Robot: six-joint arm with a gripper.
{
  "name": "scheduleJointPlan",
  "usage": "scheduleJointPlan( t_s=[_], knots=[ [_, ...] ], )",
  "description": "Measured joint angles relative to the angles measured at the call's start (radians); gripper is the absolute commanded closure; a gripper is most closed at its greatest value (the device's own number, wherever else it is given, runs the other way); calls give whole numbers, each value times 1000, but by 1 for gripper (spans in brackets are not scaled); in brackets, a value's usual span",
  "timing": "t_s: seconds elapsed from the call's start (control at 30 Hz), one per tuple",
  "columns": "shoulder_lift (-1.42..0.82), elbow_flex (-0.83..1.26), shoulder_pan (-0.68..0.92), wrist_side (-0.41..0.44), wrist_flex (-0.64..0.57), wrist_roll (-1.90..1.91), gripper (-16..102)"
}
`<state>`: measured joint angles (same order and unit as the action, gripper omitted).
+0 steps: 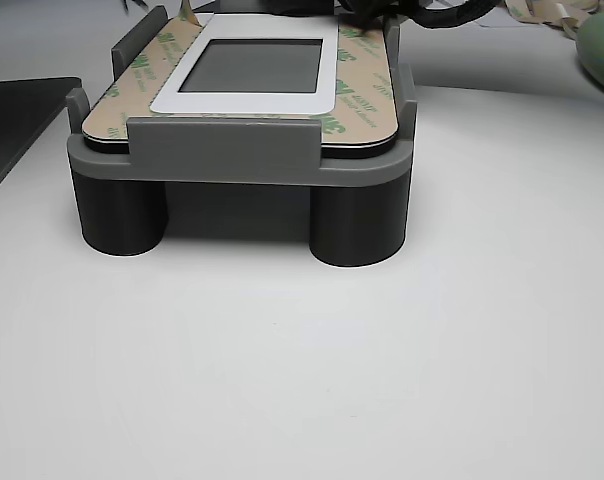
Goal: Peel off protective film from adhesive tape.
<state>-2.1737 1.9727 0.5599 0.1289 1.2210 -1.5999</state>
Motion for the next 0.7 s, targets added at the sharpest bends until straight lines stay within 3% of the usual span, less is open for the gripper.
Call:
scheduleJointPlan(
  t_s=[0.1,0.17,0.23,0.37,0.5,0.6,0.7],
  knots=[
    [-120,64,-34,-6,37,120,-11],
    [-215,143,-94,-61,14,201,18],
    [-319,230,-173,-137,-46,313,-13],
    [-534,385,-276,-202,-227,638,-14],
    [-701,492,-308,-118,-313,1065,-14],
    [-758,538,-379,15,-279,1348,-14],
    [-758,574,-431,87,-235,1562,-14]
  ],
)
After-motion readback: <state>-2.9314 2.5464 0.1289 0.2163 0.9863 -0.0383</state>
